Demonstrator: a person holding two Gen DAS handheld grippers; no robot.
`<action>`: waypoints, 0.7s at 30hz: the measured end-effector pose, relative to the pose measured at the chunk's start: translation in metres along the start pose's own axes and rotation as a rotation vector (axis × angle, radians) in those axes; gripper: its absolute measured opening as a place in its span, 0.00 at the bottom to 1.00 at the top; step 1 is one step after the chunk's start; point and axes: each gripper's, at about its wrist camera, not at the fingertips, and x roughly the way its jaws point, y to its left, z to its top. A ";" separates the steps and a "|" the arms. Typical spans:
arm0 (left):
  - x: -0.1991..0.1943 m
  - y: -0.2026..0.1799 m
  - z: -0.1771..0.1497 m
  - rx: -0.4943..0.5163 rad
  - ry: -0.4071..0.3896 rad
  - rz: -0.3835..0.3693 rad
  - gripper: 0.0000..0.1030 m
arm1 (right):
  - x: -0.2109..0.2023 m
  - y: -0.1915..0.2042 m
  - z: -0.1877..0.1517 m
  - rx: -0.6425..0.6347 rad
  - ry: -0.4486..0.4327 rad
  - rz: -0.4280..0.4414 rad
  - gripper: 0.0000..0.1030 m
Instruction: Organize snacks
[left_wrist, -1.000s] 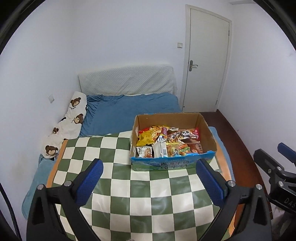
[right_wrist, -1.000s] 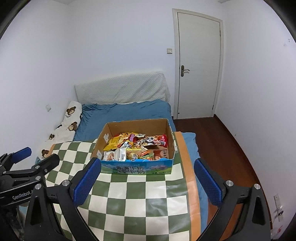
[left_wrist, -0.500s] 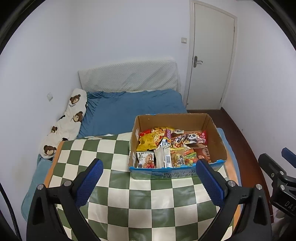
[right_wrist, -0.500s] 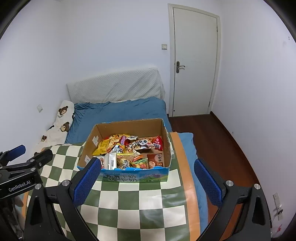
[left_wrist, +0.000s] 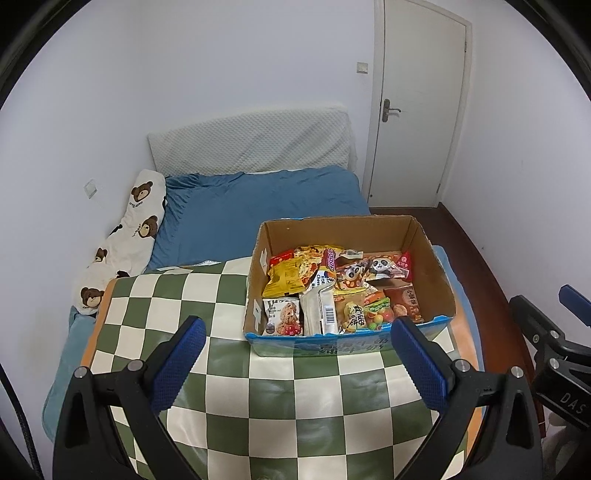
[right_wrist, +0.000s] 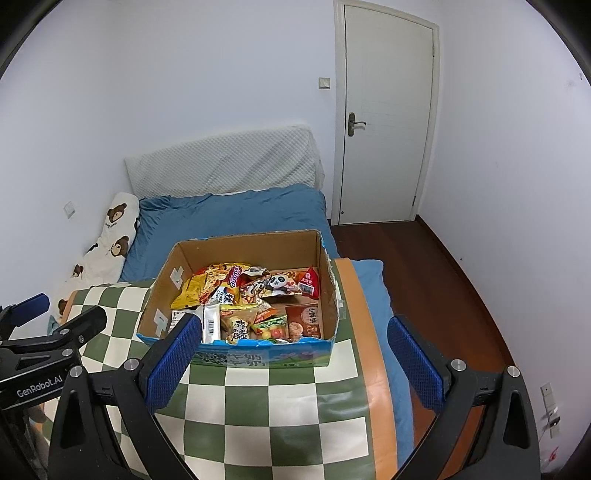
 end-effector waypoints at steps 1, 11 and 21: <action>0.001 0.000 0.000 0.000 0.000 0.001 1.00 | 0.000 0.001 0.000 -0.002 0.001 -0.003 0.99; 0.001 0.000 -0.002 0.002 0.004 -0.006 1.00 | -0.001 0.001 -0.001 0.006 -0.006 -0.012 0.99; 0.000 0.000 -0.003 0.002 0.002 -0.007 1.00 | -0.005 0.003 -0.001 0.011 -0.008 -0.013 0.99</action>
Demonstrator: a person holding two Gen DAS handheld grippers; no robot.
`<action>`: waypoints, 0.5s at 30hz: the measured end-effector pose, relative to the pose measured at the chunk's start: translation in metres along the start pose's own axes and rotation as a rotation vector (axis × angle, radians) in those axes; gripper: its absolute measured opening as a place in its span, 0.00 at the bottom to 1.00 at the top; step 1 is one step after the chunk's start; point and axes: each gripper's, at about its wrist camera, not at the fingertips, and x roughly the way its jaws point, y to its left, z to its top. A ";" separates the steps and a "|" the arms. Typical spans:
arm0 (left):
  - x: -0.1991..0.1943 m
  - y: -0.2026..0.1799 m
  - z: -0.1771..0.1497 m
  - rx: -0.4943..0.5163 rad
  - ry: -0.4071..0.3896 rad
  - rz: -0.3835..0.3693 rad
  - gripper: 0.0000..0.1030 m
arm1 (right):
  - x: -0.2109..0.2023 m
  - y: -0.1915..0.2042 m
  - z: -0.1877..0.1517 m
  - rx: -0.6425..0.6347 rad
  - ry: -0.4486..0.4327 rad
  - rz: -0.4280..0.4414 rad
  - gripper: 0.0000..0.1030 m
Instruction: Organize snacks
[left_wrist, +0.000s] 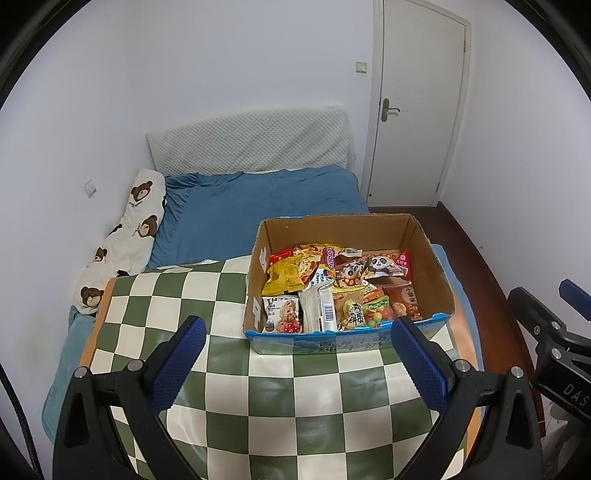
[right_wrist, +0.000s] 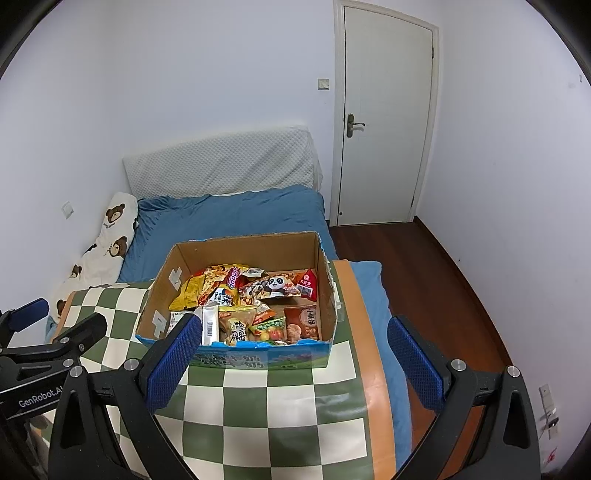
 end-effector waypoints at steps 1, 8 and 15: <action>0.000 0.000 0.000 0.001 -0.001 0.001 1.00 | -0.001 0.001 0.000 -0.001 -0.001 -0.001 0.99; -0.004 0.001 0.002 -0.006 -0.013 0.001 1.00 | -0.003 0.000 -0.001 0.001 -0.005 0.001 0.99; -0.007 0.000 0.004 -0.005 -0.017 0.002 1.00 | -0.005 -0.001 0.000 0.001 -0.009 0.000 0.99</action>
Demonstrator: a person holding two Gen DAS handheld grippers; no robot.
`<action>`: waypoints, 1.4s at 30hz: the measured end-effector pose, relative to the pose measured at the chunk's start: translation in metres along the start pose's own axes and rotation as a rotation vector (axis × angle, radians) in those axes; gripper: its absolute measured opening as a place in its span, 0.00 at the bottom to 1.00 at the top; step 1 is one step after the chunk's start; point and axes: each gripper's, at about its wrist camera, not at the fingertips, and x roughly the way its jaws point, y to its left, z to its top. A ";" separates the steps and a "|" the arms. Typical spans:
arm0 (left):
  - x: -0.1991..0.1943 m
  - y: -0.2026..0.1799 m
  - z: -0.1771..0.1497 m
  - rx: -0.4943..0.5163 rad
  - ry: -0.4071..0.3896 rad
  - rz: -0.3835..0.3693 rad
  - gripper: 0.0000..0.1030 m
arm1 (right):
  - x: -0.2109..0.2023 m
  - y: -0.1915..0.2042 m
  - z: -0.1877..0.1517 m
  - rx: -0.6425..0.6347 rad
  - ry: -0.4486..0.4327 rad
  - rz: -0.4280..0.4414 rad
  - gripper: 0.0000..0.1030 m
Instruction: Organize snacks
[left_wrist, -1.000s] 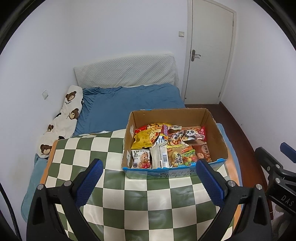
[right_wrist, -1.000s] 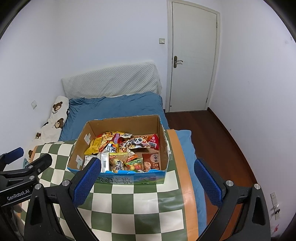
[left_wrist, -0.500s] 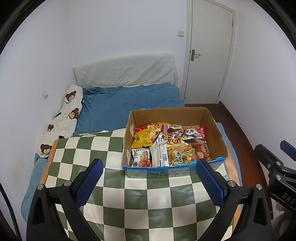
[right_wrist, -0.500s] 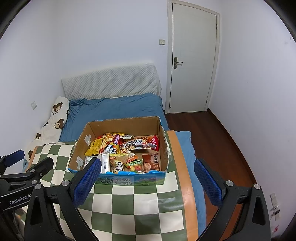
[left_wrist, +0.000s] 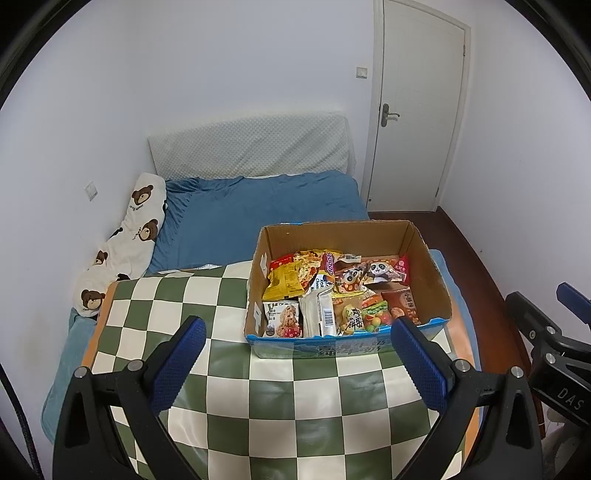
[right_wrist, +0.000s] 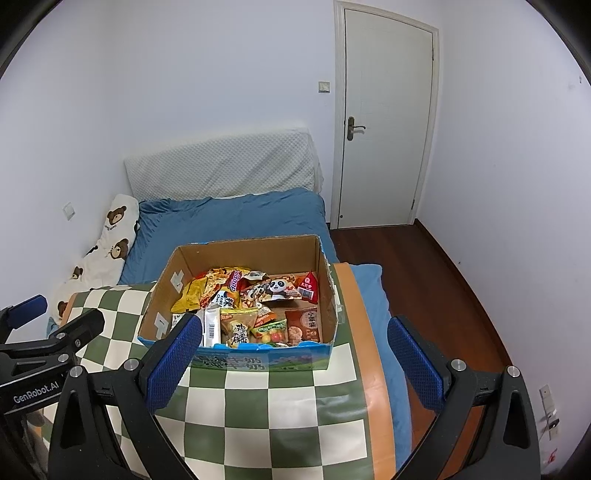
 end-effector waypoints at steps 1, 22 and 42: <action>-0.001 0.000 0.000 -0.001 -0.001 0.000 1.00 | 0.000 0.000 0.000 -0.001 0.000 -0.001 0.99; 0.000 0.000 -0.003 0.007 0.002 0.014 1.00 | 0.001 0.001 0.000 0.006 0.010 0.011 0.99; 0.001 0.001 -0.003 0.007 0.005 0.013 1.00 | -0.002 0.004 0.000 0.008 0.003 0.018 0.99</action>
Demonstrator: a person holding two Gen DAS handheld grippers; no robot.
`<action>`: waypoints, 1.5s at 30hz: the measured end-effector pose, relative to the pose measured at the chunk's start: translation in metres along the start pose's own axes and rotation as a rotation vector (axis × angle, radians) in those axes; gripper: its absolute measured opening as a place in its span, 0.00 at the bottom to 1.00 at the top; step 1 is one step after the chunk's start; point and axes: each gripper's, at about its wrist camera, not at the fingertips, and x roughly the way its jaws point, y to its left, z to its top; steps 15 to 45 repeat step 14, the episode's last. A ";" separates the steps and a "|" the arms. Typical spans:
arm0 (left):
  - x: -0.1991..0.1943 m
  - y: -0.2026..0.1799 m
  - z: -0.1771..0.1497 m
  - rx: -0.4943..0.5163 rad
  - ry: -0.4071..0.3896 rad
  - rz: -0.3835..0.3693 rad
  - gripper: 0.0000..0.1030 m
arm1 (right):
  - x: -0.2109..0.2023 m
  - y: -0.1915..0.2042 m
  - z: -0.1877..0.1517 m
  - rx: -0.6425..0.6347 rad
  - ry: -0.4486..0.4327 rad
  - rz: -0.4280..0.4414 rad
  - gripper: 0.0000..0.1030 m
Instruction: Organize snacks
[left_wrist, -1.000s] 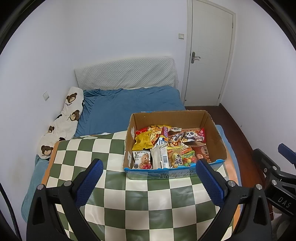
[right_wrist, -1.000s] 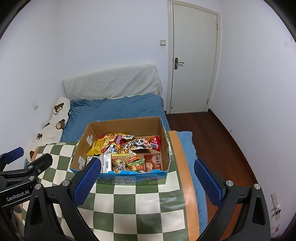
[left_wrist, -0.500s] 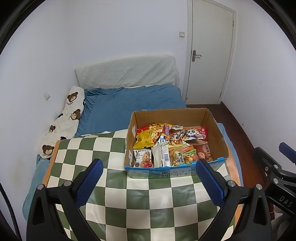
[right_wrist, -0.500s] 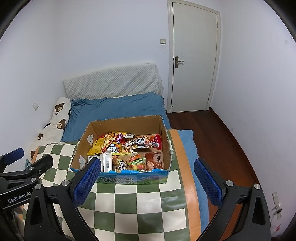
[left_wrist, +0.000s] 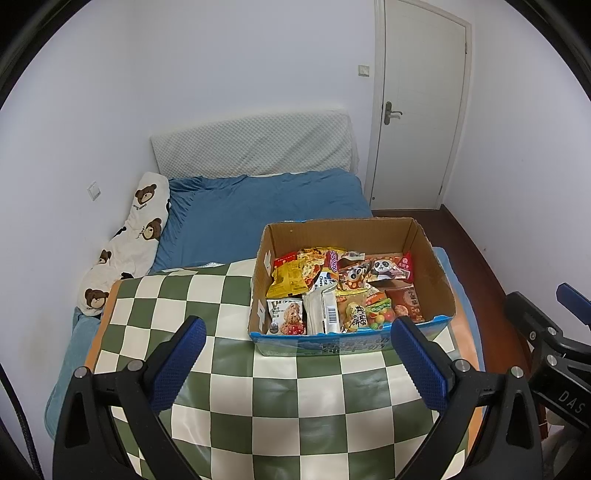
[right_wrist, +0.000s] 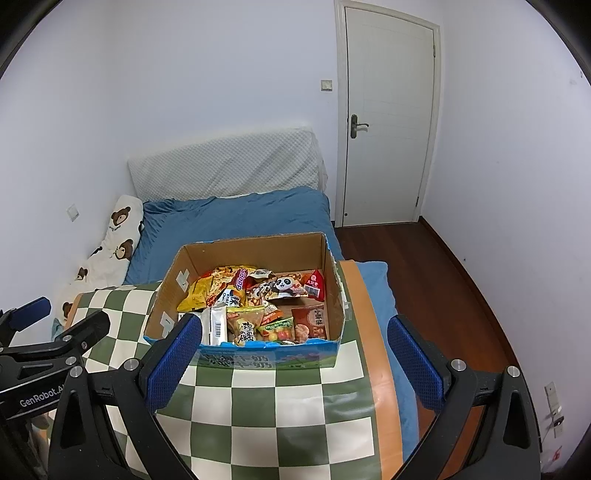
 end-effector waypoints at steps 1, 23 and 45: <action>0.000 0.000 0.000 0.001 -0.001 0.001 1.00 | 0.000 0.000 0.000 0.000 0.000 0.001 0.99; -0.004 0.000 0.003 0.004 -0.012 0.009 1.00 | 0.000 0.001 -0.001 0.001 0.005 0.001 0.99; -0.004 0.000 0.003 0.004 -0.012 0.009 1.00 | 0.000 0.001 -0.001 0.001 0.005 0.001 0.99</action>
